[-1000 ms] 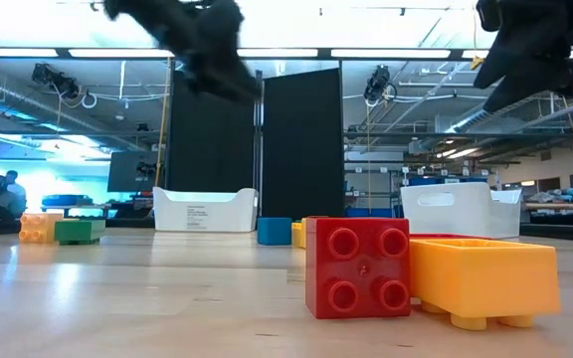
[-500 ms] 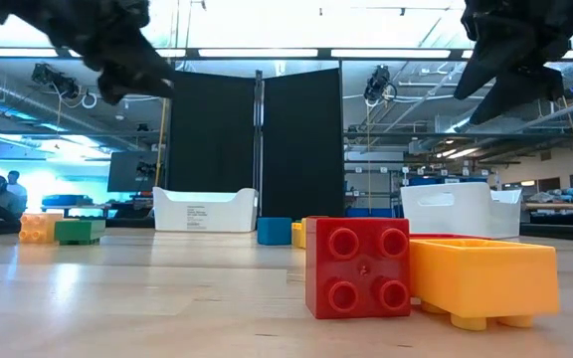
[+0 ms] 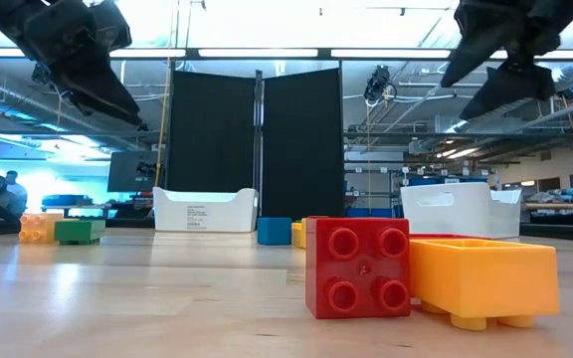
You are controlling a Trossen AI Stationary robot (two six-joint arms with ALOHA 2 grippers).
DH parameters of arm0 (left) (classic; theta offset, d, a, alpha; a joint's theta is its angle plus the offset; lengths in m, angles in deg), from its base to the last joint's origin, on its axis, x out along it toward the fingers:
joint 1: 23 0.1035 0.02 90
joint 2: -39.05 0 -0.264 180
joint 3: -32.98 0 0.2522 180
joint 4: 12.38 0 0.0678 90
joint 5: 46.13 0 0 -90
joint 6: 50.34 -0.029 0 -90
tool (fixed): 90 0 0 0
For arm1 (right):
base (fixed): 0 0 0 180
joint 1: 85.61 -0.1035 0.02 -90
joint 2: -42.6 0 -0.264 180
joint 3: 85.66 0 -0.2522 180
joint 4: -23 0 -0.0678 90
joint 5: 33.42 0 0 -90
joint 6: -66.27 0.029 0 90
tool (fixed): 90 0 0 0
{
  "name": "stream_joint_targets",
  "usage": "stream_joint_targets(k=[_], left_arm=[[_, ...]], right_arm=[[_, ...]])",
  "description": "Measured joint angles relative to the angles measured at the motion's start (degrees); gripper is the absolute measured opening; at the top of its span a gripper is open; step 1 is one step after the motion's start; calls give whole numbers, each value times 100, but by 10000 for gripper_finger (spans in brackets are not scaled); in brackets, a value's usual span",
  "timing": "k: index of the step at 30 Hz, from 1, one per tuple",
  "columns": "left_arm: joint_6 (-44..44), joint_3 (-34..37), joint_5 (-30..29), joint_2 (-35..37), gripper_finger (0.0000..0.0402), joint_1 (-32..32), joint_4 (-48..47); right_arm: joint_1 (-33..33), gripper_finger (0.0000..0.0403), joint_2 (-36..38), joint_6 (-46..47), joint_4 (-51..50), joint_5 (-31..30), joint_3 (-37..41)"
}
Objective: Sort blocks by size
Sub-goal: Put the yellow square block into the top left white bin
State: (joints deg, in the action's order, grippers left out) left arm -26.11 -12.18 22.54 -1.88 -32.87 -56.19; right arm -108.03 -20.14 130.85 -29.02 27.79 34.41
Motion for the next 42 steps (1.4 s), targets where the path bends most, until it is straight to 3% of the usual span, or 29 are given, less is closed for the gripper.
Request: stream_joint_targets(k=[7,13,19,28,36,42], left_arm=[[-590,0,296,0,191,-7,-65],[-614,483,195,286,191,-28,552],[-488,1104,417,855,191,-268,1025],[-422,1207,427,1232,191,-570,1003],[-335,1207,427,1233,191,-701,1001],[-275,1207,427,1233,191,-790,1002]], right_arm=[[505,296,-196,-682,1271,-6,-61],[875,280,-1202,-1577,1627,92,-920],[1028,277,-2375,-1760,591,606,-2313],[1177,276,-3943,-426,-1684,1298,-4332],[1351,276,-4994,182,-2125,1933,-4840],[1468,276,-5272,279,-2186,2074,-4843]])
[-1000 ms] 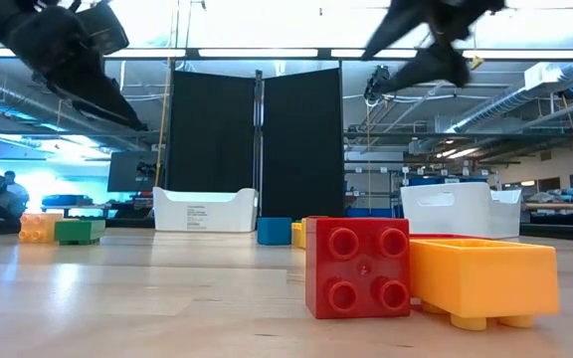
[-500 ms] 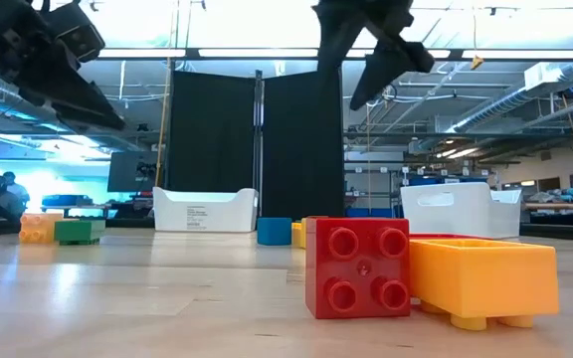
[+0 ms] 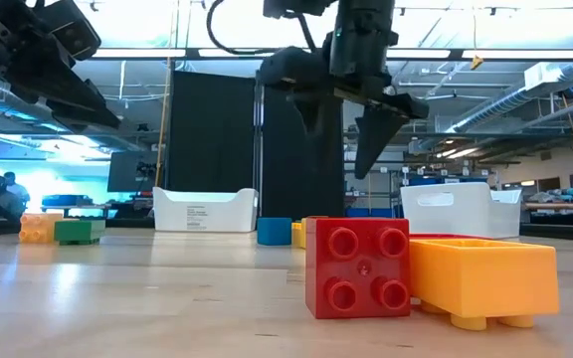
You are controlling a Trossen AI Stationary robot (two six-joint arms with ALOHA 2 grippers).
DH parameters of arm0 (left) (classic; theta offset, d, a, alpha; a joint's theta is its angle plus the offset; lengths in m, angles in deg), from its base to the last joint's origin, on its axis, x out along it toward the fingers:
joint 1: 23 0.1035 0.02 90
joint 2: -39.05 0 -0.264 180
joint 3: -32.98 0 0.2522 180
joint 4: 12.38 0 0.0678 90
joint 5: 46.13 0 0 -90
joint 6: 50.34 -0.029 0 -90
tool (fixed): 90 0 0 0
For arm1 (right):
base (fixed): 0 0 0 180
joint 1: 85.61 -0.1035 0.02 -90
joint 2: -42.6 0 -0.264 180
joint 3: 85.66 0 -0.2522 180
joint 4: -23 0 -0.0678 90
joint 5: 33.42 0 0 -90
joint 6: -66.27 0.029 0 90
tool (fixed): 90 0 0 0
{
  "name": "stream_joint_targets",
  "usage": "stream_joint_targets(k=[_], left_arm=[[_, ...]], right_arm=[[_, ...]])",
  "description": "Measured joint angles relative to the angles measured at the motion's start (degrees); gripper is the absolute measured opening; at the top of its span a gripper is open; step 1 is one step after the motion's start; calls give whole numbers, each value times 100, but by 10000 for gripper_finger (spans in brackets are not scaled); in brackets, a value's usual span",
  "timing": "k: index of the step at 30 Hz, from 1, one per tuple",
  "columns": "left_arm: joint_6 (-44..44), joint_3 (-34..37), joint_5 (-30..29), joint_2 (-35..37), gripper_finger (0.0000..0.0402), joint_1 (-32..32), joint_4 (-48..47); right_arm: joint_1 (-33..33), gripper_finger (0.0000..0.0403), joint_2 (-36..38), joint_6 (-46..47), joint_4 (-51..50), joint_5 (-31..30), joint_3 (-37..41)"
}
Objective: Sort blocks by size
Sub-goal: Put the yellow square block into the top left white bin
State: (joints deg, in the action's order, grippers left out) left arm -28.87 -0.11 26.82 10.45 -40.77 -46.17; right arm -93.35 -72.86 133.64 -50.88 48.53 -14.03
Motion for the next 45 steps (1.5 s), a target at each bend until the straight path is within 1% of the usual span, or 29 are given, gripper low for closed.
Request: stream_joint_targets(k=[4,13,17,24,29,36,41,45], left_arm=[[4,0,0,-2,191,-3,4],[1,0,-1,-2,191,-3,2],[-4,0,-2,-2,191,-3,2],[-9,-2,-2,-4,191,-3,-11],[-9,-4,-4,-4,191,-3,-33],[-2,-4,-4,-18,191,-3,-39],[-9,-4,-4,-22,191,-3,-52],[-11,-4,-4,-22,191,-3,-52]], right_arm=[[130,276,-37,188,-37,20,-7],[331,276,-120,119,-8,210,-7],[331,276,-175,182,66,366,-4],[273,276,-379,170,423,462,-2],[229,276,-651,157,454,570,0],[222,276,-801,114,532,854,0],[222,276,-904,43,561,877,-2],[224,267,-919,39,565,950,0]])
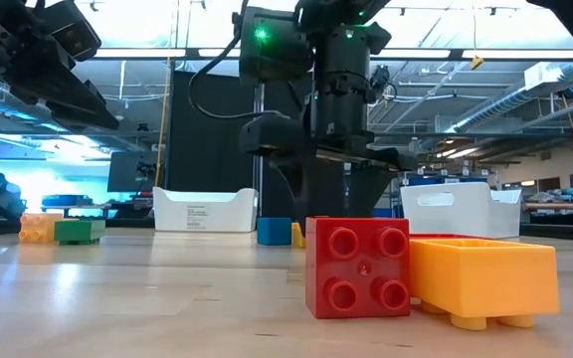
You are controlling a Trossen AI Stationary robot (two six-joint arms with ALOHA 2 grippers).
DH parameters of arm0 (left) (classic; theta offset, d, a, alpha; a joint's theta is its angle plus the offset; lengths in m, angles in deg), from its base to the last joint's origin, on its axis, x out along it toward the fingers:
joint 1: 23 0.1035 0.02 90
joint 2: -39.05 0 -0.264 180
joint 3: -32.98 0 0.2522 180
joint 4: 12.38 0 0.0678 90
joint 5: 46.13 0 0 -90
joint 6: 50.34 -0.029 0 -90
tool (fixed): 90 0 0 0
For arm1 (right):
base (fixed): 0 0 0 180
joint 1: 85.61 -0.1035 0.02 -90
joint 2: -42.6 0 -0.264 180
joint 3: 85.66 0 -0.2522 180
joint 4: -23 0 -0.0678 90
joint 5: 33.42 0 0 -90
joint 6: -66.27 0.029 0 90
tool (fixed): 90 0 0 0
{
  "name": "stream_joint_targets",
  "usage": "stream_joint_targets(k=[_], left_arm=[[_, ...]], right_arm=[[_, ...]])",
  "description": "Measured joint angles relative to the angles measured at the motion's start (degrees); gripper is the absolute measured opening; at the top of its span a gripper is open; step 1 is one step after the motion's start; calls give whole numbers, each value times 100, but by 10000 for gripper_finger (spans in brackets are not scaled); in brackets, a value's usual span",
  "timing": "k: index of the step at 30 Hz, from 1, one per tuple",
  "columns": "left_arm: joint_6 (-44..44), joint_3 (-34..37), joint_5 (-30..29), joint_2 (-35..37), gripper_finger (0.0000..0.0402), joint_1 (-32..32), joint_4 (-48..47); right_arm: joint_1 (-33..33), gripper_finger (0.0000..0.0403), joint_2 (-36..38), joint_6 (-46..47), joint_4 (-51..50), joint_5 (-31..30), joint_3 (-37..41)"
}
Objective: Sort blocks by size
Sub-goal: Put the yellow square block into the top left white bin
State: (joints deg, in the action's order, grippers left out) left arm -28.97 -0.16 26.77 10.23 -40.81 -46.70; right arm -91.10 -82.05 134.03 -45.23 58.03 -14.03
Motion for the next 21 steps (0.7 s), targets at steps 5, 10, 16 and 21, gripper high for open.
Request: stream_joint_targets(k=[5,10,16,21], left_arm=[[-11,0,0,0,191,0,-35],[-13,0,0,0,191,0,-83],[-24,0,0,0,191,0,-81],[-28,0,0,0,191,0,-80]], right_arm=[[29,241,1,-40,10,17,0],[55,199,3,-87,76,160,0],[59,143,3,-90,89,293,0],[59,143,3,-158,86,293,0]])
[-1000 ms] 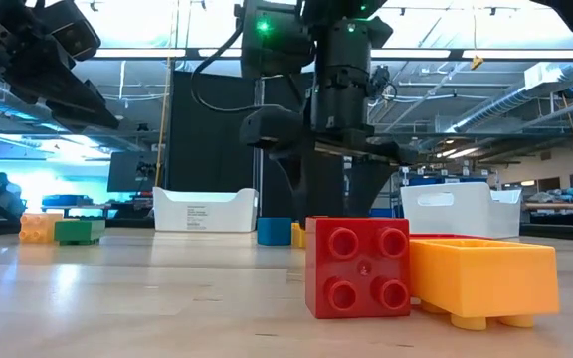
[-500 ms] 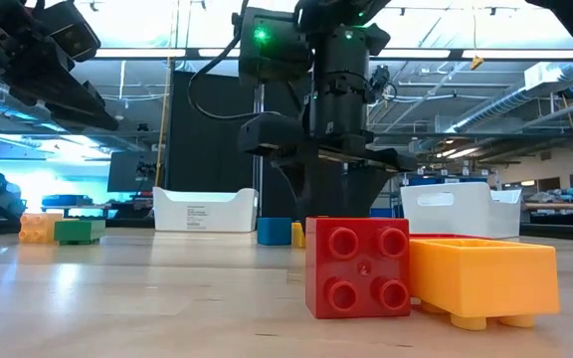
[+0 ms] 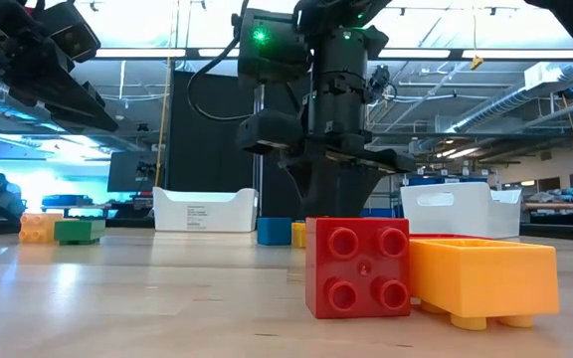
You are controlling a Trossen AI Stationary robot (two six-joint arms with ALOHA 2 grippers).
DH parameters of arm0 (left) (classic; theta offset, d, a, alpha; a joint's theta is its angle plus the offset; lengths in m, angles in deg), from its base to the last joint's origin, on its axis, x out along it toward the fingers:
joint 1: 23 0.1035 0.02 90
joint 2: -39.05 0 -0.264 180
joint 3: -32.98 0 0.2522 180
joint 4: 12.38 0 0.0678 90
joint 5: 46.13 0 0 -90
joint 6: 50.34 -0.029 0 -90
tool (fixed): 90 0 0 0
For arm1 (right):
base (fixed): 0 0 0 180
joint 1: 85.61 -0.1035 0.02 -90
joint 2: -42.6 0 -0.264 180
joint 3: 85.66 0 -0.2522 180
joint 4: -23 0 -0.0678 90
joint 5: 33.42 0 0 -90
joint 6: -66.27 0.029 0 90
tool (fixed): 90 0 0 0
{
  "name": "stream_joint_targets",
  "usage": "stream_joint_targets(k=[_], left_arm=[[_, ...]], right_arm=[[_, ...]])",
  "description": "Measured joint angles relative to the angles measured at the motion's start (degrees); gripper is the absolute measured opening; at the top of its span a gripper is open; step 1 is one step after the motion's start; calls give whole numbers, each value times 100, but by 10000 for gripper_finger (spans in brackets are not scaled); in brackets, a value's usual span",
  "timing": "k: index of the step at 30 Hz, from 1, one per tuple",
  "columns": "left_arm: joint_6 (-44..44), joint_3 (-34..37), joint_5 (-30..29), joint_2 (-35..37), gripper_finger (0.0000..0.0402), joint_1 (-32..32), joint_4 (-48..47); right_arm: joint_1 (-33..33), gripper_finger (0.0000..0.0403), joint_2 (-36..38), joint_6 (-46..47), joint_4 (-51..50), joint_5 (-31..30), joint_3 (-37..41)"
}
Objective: Sort blocks by size
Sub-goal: Put the yellow square block into the top left white bin
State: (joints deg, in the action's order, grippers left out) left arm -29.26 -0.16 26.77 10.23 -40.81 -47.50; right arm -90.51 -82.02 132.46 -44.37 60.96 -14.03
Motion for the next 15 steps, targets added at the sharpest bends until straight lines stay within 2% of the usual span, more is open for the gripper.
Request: stream_joint_targets(k=[7,15], left_arm=[[-13,0,0,0,191,0,-1],[-342,0,-1,0,191,0,0]], right_arm=[[-33,143,287,18,-465,-317,2],[-91,143,1477,-166,-1334,-1133,0]])
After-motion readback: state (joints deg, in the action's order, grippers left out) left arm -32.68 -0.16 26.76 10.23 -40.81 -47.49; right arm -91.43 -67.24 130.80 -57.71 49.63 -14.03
